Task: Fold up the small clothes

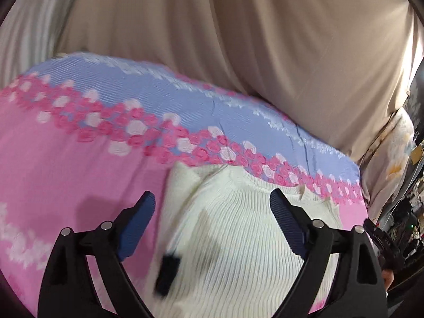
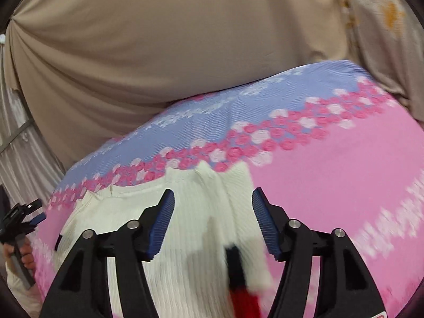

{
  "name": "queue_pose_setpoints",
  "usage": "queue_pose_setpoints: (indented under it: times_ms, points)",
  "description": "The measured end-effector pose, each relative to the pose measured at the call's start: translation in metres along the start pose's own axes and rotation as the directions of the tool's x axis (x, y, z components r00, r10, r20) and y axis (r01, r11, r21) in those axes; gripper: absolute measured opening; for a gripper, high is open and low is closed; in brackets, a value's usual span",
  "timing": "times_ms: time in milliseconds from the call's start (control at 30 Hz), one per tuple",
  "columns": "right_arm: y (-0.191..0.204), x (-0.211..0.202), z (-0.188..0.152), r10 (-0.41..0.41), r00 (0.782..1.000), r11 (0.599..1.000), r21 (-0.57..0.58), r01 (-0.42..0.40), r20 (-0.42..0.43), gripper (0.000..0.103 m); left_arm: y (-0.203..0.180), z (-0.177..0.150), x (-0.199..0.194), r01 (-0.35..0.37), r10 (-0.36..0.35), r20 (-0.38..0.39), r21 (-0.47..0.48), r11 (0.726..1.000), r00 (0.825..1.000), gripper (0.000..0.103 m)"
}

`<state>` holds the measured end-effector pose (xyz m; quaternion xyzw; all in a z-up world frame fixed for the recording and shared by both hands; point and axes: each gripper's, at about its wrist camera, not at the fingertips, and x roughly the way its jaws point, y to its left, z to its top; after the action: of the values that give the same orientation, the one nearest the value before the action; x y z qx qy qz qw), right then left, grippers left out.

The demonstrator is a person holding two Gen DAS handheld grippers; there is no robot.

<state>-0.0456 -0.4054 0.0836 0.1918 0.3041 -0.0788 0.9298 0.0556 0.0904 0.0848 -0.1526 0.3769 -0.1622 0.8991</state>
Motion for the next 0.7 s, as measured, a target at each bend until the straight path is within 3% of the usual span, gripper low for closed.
queue_pose_setpoints:
  times_ms: [100, 167, 200, 233, 300, 400, 467, 533, 633, 700]
  points:
    - [0.001, 0.05, 0.005, -0.036, 0.995, 0.999, -0.009, 0.035, -0.09, 0.061, 0.002, 0.007, 0.057, -0.015, 0.013, -0.1, -0.011, 1.0, 0.995, 0.082]
    - [0.003, 0.074, 0.004, -0.065, 0.989, 0.998, -0.011, 0.064, -0.135, 0.058, -0.001, 0.004, 0.079, -0.034, 0.032, -0.144, -0.005, 0.999, 0.989, 0.067]
    - [0.006, 0.081, 0.002, -0.068, 0.987, 0.998, -0.015, 0.067, -0.147, 0.032, -0.003, 0.004, 0.089, -0.019, 0.021, -0.167, 0.015, 1.0, 0.986, 0.05]
    - [0.01, 0.084, 0.002, -0.054, 0.987, 0.998, -0.019, 0.052, -0.15, 0.01, -0.005, 0.003, 0.098, -0.017, 0.023, -0.19, 0.033, 0.999, 0.981, 0.011]
    - [0.022, 0.071, 0.008, -0.023, 0.997, 0.999, -0.042, 0.02, -0.073, 0.008, -0.002, 0.005, 0.104, -0.027, 0.032, -0.193, 0.026, 0.999, 0.981, 0.006]
    - [0.032, 0.028, 0.028, 0.029, 0.995, 0.998, -0.049, -0.024, 0.094, 0.007, -0.003, 0.019, 0.082, -0.033, 0.034, -0.075, 0.021, 0.999, 0.997, 0.005]
    - [0.021, 0.016, 0.039, 0.009, 0.989, 1.0, -0.013, -0.007, 0.148, 0.007, -0.001, 0.029, 0.07, -0.044, 0.045, -0.019, 0.016, 0.999, 0.999, 0.005]
    - [0.002, 0.037, 0.043, -0.073, 0.994, 0.997, 0.014, 0.072, 0.086, 0.006, 0.005, 0.034, 0.08, -0.093, 0.093, -0.012, 0.03, 0.995, 0.996, 0.005]
    - [-0.028, 0.092, 0.023, -0.189, 0.976, 0.981, 0.024, 0.192, -0.104, 0.006, 0.021, 0.019, 0.127, -0.137, 0.14, -0.141, 0.03, 0.99, 0.98, 0.004]
    - [-0.026, 0.092, 0.022, -0.189, 0.976, 0.982, 0.009, 0.191, -0.104, 0.005, 0.019, 0.016, 0.127, -0.137, 0.142, -0.097, 0.053, 0.989, 0.985, 0.004]
